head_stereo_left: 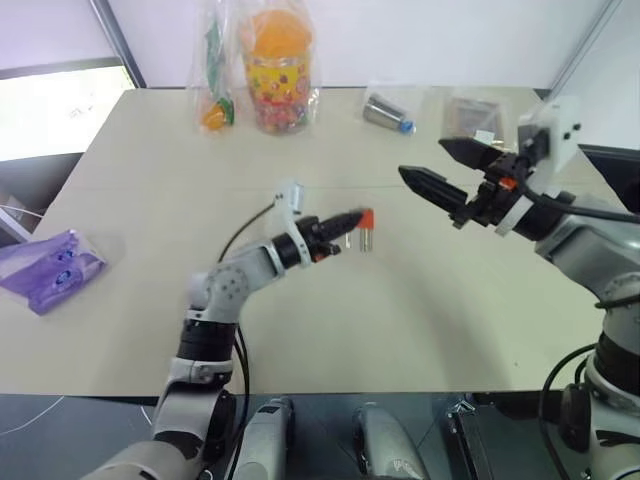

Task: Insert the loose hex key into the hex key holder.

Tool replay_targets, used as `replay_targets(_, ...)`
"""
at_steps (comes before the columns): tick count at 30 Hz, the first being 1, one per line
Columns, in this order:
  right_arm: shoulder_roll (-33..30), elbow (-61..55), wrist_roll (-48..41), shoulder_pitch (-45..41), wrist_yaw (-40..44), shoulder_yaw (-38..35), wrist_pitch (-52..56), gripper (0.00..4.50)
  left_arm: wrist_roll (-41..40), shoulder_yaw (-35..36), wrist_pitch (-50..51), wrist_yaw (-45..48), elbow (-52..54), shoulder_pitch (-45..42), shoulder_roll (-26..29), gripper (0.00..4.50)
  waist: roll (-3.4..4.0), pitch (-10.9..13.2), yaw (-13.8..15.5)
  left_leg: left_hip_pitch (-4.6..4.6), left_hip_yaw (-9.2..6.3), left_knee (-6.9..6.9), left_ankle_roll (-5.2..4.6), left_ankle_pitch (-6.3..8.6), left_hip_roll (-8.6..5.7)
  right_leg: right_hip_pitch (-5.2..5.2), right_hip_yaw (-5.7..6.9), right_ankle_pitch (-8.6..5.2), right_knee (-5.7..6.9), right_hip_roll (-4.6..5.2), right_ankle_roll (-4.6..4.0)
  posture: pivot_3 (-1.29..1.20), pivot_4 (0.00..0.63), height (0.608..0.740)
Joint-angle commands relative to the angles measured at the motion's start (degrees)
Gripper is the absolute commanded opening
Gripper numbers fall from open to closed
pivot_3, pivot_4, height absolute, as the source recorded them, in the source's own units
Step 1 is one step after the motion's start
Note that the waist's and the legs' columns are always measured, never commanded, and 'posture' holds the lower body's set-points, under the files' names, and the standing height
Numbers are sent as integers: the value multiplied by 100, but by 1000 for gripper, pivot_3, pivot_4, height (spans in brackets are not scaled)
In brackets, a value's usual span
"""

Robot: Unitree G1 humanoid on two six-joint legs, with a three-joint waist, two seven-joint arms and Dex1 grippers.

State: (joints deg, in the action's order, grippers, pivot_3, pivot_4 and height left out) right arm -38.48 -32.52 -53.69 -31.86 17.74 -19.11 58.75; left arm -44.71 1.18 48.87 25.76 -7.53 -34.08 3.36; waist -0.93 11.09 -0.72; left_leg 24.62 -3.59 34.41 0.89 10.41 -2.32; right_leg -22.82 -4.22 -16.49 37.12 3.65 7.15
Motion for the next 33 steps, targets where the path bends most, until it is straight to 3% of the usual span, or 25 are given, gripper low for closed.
replay_targets(1, -58, -315, -193, 38, -236, -203, -7, 4455, 161, -100, 119, 17, -167, 20, -73, 0, 0, 0, -3, 0, -1, -1, 0, 0, 0, 0, 0, 0, 0, 0, 0, 0, 150, 740)
replay_targets(9, -66, -439, -442, 112, -552, -149, -26, 4455, 273, 85, 387, -91, -477, 9, -137, 0, 0, 0, 10, 0, -1, 0, 0, 0, 0, 0, 0, 0, 0, 1, 0, 0, 150, 740)
replay_targets(12, -53, -436, -468, 126, -571, -58, -66, 4500, 174, 344, 488, -213, -516, -42, -83, 1185, 0, 0, 5, 0, -1, 0, 0, 0, 0, 1, 0, 0, -1, 1, 0, 0, 150, 740)
replay_targets(18, -72, -333, -438, 92, -494, 60, -147, 4500, 95, 673, 667, -173, -368, -130, 138, 4241, 0, 0, 5, 0, -2, 0, 0, 0, 1, 0, 1, 0, 1, 1, 0, 0, 150, 740)
replay_targets(19, -92, -308, -419, 98, -450, 75, -163, 4500, 147, 669, 603, -94, -285, -148, 255, 4382, 0, 0, 6, 0, -1, 0, 0, 0, 0, 1, 1, 0, -1, 1, 0, 0, 150, 740)
replay_targets(26, -719, 24, -64, 410, 421, 223, -287, 4500, 452, 362, 103, 943, 576, -335, 1403, 4382, 0, 0, 18, 0, 0, -2, 1, 0, 1, -1, 1, -1, -3, 1, -2, 0, 150, 740)
replay_targets(33, -2088, 396, 1114, 1078, 2221, 860, -1137, 4500, 527, 139, 18, 2038, 1414, -348, 2685, 4382, 0, 0, 4, 3, 6, -4, 0, 1, -3, 2, 0, -1, -18, 11, -3, 0, 150, 740)
